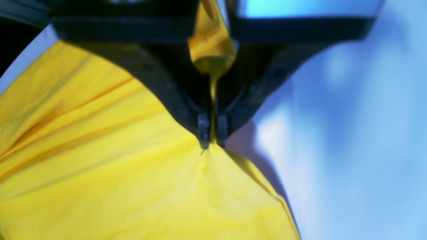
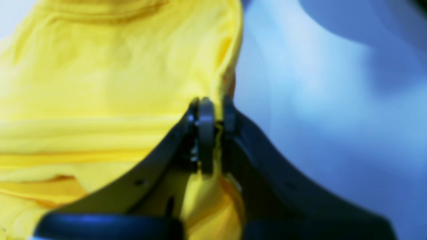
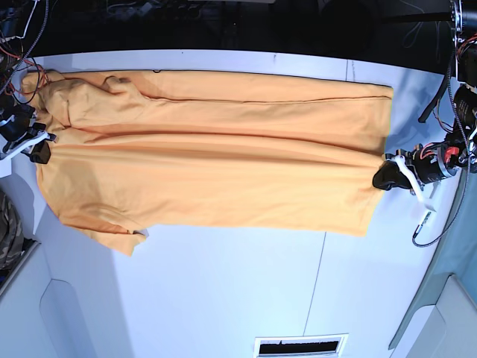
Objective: Layout the t-shirt on the table in an organized manner, then fold the t-shirt properly
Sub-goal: 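Grasp the shirt's side edges midway with both grippers, then fold the held edge over toward the collar edge with both grippers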
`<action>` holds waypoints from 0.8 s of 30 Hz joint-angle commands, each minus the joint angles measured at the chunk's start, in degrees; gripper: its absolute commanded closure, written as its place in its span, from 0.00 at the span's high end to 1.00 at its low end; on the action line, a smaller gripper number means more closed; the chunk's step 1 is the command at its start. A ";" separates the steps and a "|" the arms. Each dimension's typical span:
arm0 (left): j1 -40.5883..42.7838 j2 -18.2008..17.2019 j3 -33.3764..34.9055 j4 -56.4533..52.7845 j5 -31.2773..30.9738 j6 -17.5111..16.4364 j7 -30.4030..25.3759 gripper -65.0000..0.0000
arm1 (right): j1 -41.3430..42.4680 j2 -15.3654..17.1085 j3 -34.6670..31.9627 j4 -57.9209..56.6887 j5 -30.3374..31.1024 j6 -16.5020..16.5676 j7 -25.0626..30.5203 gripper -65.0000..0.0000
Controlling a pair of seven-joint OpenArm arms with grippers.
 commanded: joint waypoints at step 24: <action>-1.38 -1.53 -0.44 0.94 -1.77 -0.41 -1.11 0.50 | 16.96 1.22 1.81 -9.16 -8.02 -11.21 9.75 0.51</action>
